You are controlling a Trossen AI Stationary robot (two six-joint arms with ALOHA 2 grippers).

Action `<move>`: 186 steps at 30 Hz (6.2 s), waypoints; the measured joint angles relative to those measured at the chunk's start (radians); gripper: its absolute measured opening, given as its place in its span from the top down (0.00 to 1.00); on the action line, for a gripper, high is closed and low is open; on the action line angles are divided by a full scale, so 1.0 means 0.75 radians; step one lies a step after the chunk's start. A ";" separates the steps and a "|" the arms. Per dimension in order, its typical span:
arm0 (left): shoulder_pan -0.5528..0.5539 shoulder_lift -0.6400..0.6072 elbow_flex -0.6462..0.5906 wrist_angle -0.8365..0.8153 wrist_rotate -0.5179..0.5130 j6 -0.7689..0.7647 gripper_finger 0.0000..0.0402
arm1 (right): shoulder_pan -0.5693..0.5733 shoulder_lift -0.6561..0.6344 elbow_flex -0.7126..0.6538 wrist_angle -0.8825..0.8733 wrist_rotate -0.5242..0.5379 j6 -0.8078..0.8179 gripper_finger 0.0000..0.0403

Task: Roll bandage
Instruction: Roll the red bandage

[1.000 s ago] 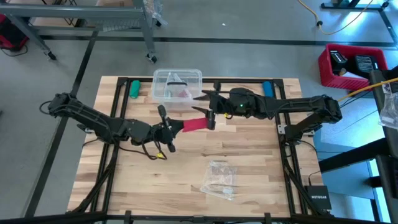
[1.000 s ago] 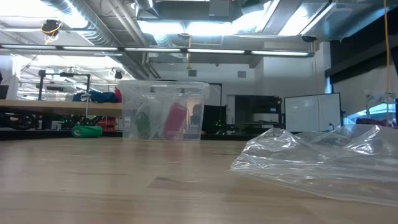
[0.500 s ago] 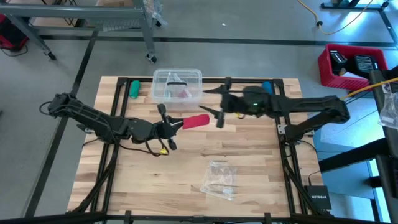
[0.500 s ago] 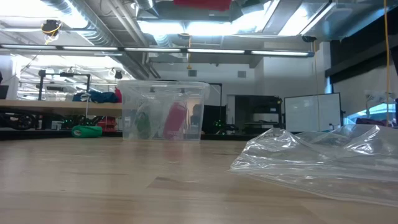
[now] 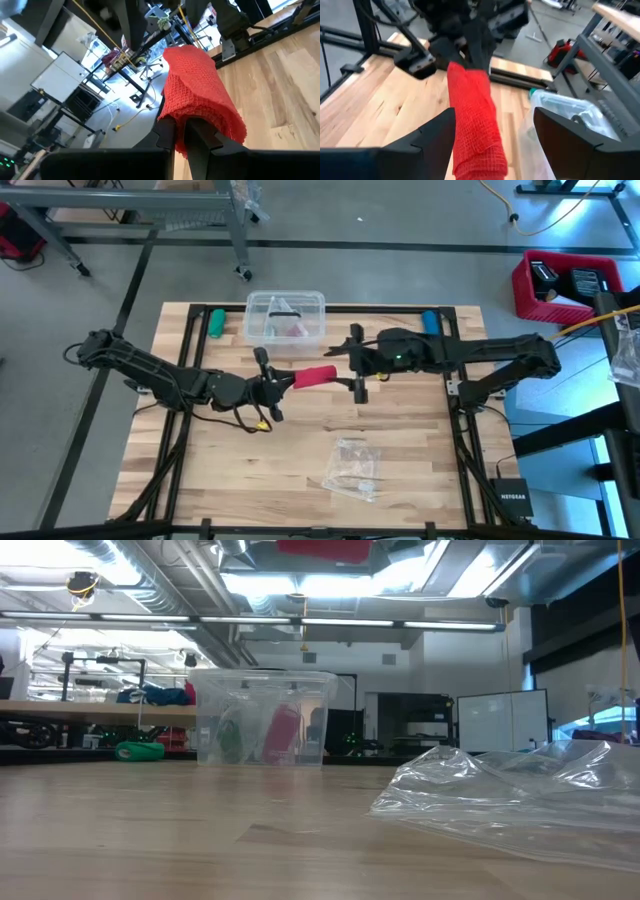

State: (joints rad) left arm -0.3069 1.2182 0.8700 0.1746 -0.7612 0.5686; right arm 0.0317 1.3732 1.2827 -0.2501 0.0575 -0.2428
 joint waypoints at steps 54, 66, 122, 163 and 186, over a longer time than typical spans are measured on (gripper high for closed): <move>-0.004 0.027 0.002 0.014 0.095 0.013 0.96 | -0.042 0.019 -0.002 -0.031 0.084 -0.007 0.95; -0.004 0.027 0.002 0.028 0.095 0.012 0.96 | -0.044 0.024 0.000 -0.088 0.122 0.109 0.64; -0.019 -0.071 0.001 0.267 0.019 0.128 0.96 | -0.044 -0.070 -0.607 0.890 -0.032 0.062 0.51; -0.015 -0.153 0.002 0.524 0.039 0.350 0.96 | -0.142 -0.128 -0.693 1.041 -0.115 0.248 0.50; -0.014 -0.153 0.002 0.521 0.039 0.336 0.96 | -0.139 0.259 -0.654 1.845 -0.183 0.206 0.86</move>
State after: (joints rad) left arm -0.3172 1.1034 0.8711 0.5657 -0.7319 0.8207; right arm -0.0727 1.5677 0.7925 1.1339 -0.0795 -0.0880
